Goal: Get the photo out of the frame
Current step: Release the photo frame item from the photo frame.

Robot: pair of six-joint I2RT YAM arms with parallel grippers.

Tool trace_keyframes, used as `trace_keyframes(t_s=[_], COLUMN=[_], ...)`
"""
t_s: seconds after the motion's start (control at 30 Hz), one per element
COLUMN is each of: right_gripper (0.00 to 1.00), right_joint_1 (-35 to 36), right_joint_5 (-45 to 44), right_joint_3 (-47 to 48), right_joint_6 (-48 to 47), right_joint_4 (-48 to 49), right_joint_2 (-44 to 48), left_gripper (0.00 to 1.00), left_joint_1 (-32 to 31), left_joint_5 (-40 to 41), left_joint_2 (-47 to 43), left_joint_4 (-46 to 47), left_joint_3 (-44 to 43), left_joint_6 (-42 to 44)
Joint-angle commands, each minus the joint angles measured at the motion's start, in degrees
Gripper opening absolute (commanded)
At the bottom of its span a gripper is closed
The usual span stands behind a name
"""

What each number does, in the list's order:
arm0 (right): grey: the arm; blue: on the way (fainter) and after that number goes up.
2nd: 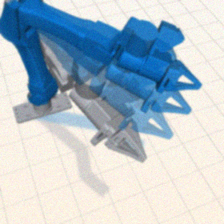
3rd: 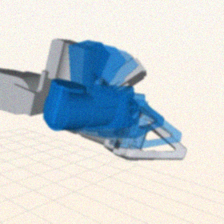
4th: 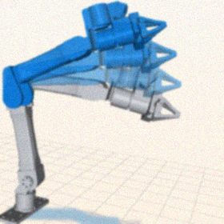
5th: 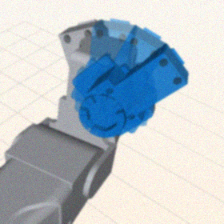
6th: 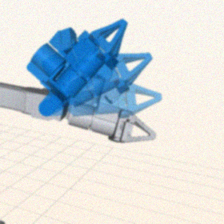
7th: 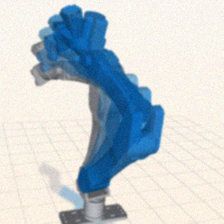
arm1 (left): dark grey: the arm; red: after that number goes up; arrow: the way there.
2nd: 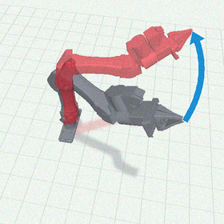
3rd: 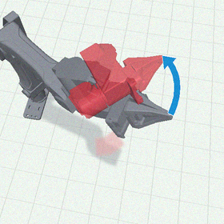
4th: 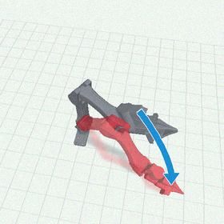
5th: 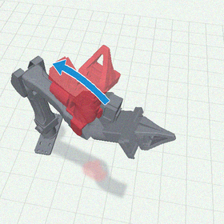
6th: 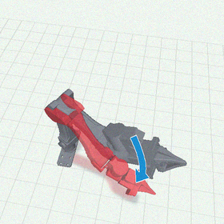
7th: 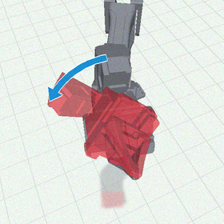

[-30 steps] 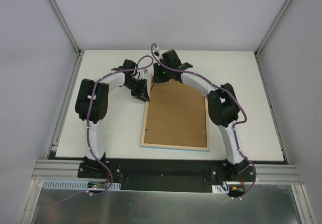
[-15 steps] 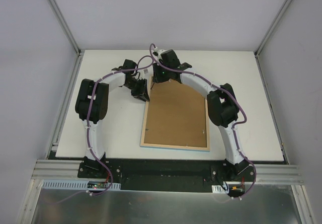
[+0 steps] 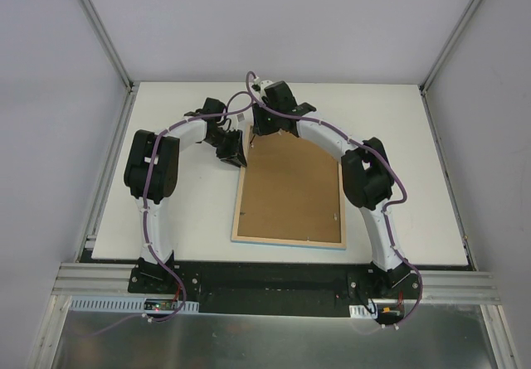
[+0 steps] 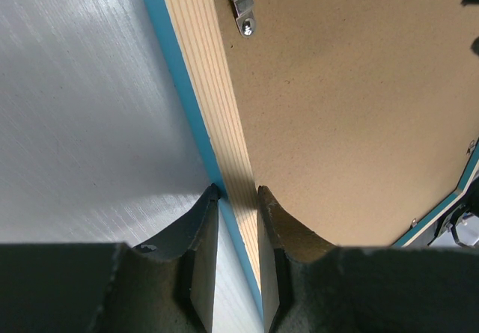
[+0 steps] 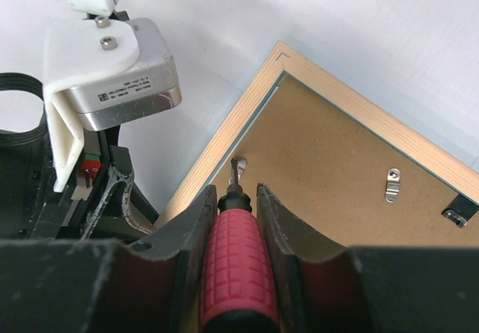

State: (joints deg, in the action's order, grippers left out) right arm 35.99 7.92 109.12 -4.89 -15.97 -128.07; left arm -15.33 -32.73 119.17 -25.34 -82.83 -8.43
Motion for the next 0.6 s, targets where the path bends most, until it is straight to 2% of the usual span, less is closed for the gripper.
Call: trace_keyframes(t_s=[0.0,0.17,0.3,0.4,0.57], right_gripper=[0.01,0.01,0.01,0.01,0.01], right_joint_1=[-0.2,-0.7,-1.4,-2.6,-5.0], right_joint_5=[0.1,7.6,10.2,10.8,11.3], right_joint_3=[3.9,8.1,9.7,6.9,-3.9], right_joint_6=[-1.0,1.6,2.7,2.3,-2.0], right_joint_4=[-1.0,-3.5,-5.5,-6.1,-5.7], right_joint_2=[2.0,3.1,5.6,9.4,17.0], left_gripper=[0.00,0.00,0.00,0.00,0.14], left_joint_1=[-0.9,-0.9,-0.8,-0.8,-0.8], left_joint_5=[4.5,4.6,4.5,4.4,3.8], left_joint_2=[0.9,0.7,0.5,0.4,-0.5], left_joint_4=[-1.3,-1.2,-1.3,-1.3,-1.4], left_joint_3=[1.4,1.4,1.0,0.7,0.3], left_joint_6=[1.7,1.7,1.7,1.7,1.8])
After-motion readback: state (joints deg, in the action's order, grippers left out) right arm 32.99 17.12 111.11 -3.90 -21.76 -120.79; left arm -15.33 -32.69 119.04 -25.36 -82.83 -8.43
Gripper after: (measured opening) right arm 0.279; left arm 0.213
